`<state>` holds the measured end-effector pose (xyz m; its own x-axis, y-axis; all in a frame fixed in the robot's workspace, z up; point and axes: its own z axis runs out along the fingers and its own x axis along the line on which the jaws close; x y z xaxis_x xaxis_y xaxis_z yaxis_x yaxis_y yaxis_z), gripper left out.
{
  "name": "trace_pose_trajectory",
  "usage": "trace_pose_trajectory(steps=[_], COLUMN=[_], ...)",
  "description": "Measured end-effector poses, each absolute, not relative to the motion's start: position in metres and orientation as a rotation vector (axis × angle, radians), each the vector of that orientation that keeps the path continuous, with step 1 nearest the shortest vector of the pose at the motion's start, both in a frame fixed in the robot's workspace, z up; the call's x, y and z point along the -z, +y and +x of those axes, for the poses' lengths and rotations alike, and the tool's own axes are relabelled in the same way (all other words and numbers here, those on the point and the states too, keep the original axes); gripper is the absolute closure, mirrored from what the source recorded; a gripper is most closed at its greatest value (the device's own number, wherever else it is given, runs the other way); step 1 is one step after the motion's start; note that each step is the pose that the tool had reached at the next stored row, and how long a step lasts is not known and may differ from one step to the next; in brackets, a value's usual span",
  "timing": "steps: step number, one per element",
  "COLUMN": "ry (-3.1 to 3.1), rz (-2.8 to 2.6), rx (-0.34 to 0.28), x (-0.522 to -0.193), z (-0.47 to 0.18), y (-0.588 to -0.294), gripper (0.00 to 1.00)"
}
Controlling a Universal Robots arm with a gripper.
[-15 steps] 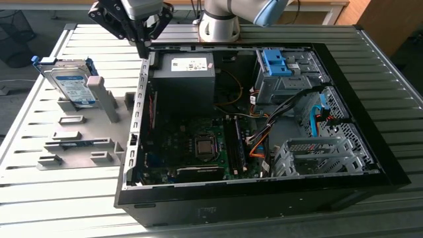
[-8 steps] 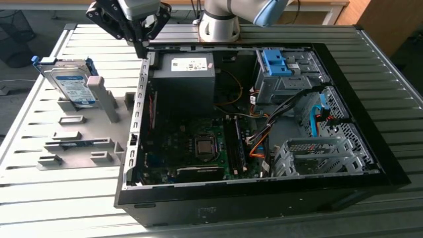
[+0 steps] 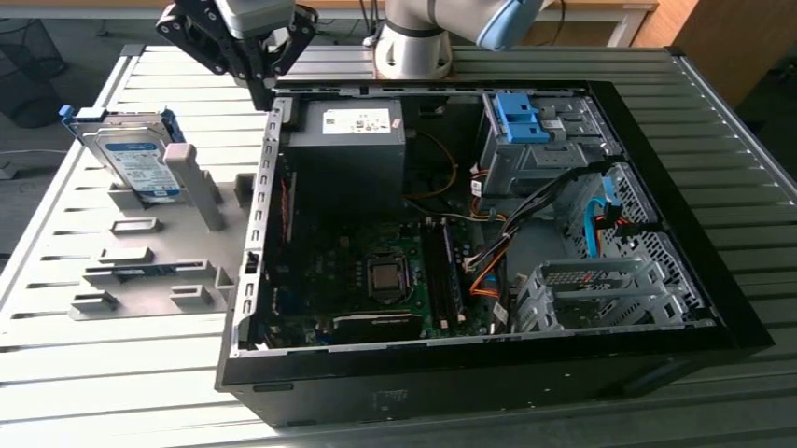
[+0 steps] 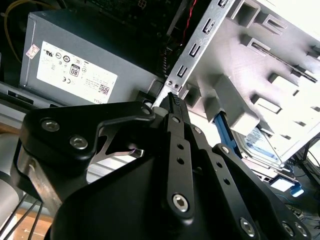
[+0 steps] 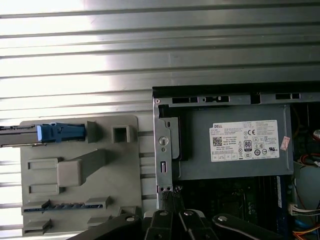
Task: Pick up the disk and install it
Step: 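Reach for the disk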
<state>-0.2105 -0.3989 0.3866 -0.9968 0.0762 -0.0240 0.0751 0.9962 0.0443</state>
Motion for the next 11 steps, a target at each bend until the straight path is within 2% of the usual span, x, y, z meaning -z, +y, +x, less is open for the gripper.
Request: trace_pose_trajectory(steps=[11], ry=[3.113], rz=[0.118], rx=[-0.068], x=[-0.386], z=[-0.222], y=[-0.395], gripper=[0.89])
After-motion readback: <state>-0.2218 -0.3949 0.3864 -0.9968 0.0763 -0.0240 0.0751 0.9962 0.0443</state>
